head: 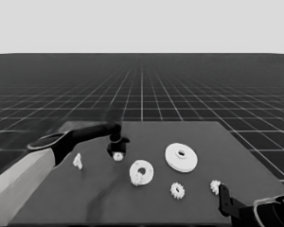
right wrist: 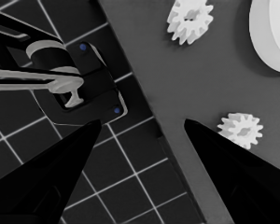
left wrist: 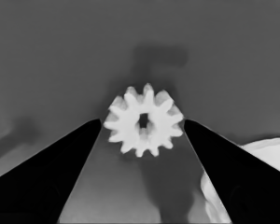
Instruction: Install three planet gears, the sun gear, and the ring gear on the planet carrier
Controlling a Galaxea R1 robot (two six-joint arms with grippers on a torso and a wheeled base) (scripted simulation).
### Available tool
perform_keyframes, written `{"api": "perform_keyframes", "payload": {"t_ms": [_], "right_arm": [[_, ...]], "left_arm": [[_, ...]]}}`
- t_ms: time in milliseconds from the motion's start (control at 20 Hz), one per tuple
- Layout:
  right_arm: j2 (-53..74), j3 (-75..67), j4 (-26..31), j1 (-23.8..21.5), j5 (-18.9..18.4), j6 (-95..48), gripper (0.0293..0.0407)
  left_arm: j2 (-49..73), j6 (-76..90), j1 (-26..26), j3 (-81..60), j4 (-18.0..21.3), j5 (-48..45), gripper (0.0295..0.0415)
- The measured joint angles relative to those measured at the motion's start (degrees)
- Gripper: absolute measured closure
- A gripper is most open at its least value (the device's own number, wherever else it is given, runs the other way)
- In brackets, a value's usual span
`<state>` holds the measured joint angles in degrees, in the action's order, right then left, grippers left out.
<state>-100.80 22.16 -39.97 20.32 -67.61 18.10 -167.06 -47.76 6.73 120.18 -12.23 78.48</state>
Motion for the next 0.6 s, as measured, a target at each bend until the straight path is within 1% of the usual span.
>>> {"api": "perform_keyframes", "payload": {"t_ms": [300, 400, 450, 600], "right_arm": [[0.00, 0.00, 0.00, 0.00, 0.00, 0.00, 0.0315], [0.00, 0.00, 0.00, 0.00, 0.00, 0.00, 0.0315], [0.00, 0.00, 0.00, 0.00, 0.00, 0.00, 0.0315], [0.00, 0.00, 0.00, 0.00, 0.00, 0.00, 0.0315]], "left_arm": [[-0.84, 0.99, 0.80, 1.99, -0.37, -0.82, 0.0325], [-0.80, 1.05, 0.79, 2.12, -0.46, -0.93, 0.0394], [-0.80, 1.06, 0.79, 2.14, -0.47, -0.93, 0.0398], [-0.81, 1.07, 0.79, 2.15, -0.48, -0.94, 0.0398]]}}
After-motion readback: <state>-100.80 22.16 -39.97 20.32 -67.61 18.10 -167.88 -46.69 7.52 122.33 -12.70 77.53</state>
